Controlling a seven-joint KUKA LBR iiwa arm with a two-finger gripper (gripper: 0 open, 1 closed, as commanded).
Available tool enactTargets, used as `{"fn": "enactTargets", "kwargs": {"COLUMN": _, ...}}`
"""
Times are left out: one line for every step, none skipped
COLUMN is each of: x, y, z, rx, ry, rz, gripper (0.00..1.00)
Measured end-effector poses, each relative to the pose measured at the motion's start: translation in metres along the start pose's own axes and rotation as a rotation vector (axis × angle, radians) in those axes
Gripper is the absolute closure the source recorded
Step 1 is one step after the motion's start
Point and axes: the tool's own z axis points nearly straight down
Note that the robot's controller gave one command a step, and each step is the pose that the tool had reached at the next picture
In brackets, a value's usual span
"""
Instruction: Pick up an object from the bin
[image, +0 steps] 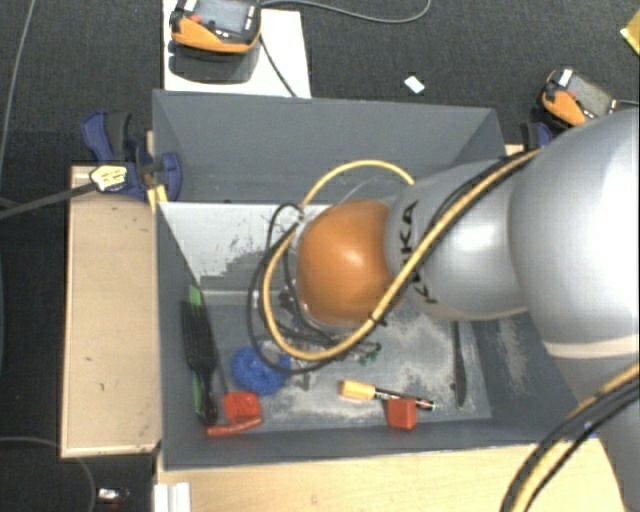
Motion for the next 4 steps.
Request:
{"fn": "enactTargets", "kwargs": {"x": 0.0000, "y": 0.0000, "z": 0.0000, "rx": 0.000, "ry": 0.001, "rz": 0.006, "gripper": 1.00}}
{"fn": "enactTargets", "kwargs": {"x": 0.0000, "y": 0.0001, "z": -0.0001, "rx": -0.001, "ry": 0.001, "rz": 0.010, "gripper": 1.00}}
{"fn": "enactTargets", "kwargs": {"x": -0.0001, "y": 0.0001, "z": -0.0001, "rx": -0.001, "ry": 0.002, "rz": 0.010, "gripper": 1.00}}
{"fn": "enactTargets", "kwargs": {"x": -0.0001, "y": 0.0002, "z": -0.0001, "rx": -0.001, "ry": 0.002, "rz": 0.011, "gripper": 1.00}}
